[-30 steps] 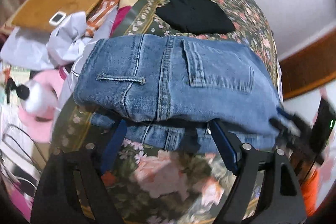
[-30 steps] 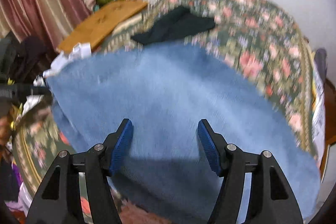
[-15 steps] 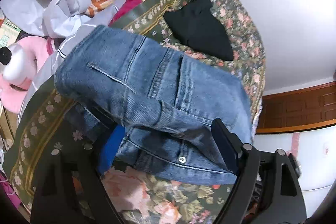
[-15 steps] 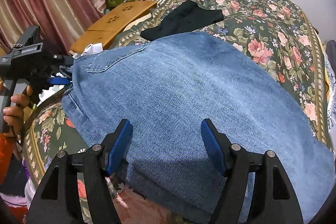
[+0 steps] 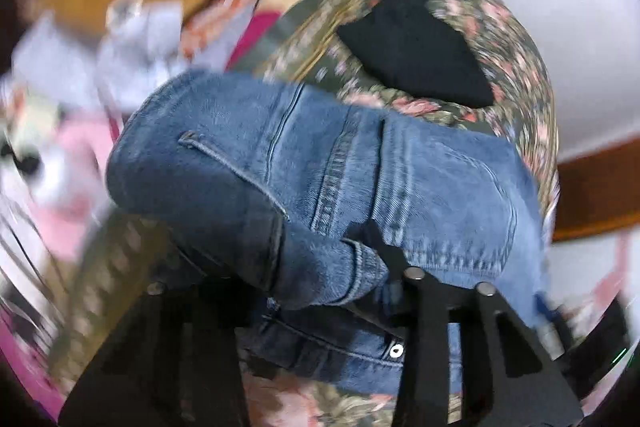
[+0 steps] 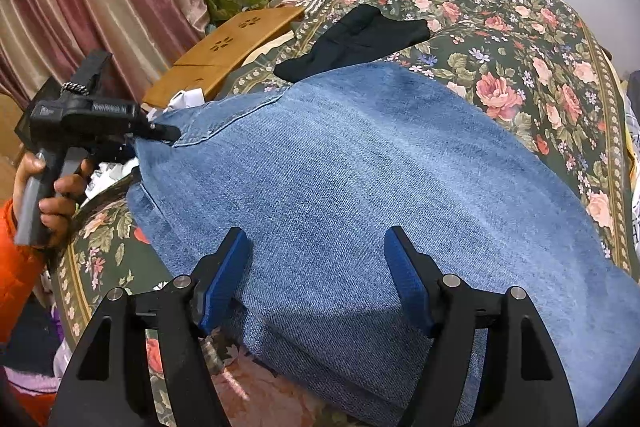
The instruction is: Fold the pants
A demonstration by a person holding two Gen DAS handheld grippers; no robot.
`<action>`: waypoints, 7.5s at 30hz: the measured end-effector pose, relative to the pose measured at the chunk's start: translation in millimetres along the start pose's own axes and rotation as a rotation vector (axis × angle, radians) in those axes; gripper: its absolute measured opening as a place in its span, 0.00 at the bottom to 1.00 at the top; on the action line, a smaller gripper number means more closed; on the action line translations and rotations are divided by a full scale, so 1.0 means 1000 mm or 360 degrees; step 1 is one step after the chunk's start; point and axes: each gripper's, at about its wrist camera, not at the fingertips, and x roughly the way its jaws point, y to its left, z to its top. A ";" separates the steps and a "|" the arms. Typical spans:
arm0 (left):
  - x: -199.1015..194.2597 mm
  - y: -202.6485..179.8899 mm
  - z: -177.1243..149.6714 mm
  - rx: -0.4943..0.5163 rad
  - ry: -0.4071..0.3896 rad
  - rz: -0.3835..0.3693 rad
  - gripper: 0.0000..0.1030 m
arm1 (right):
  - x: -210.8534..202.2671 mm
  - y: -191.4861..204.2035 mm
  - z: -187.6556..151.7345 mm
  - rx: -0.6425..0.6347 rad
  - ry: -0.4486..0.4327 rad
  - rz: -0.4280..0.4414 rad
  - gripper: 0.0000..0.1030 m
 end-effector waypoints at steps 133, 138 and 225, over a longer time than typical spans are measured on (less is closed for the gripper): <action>-0.057 -0.203 -0.063 0.1012 -0.0453 -0.0001 0.94 | -0.043 -0.018 -0.005 0.0121 -0.0023 0.0012 0.40; -0.057 -0.214 -0.059 0.1038 -0.0444 -0.0020 0.94 | -0.076 -0.018 -0.006 0.0093 -0.0133 0.0017 0.62; -0.030 0.043 -0.048 -0.0229 0.0178 -0.0365 1.00 | 0.002 -0.001 0.006 -0.0002 0.0040 -0.0206 0.81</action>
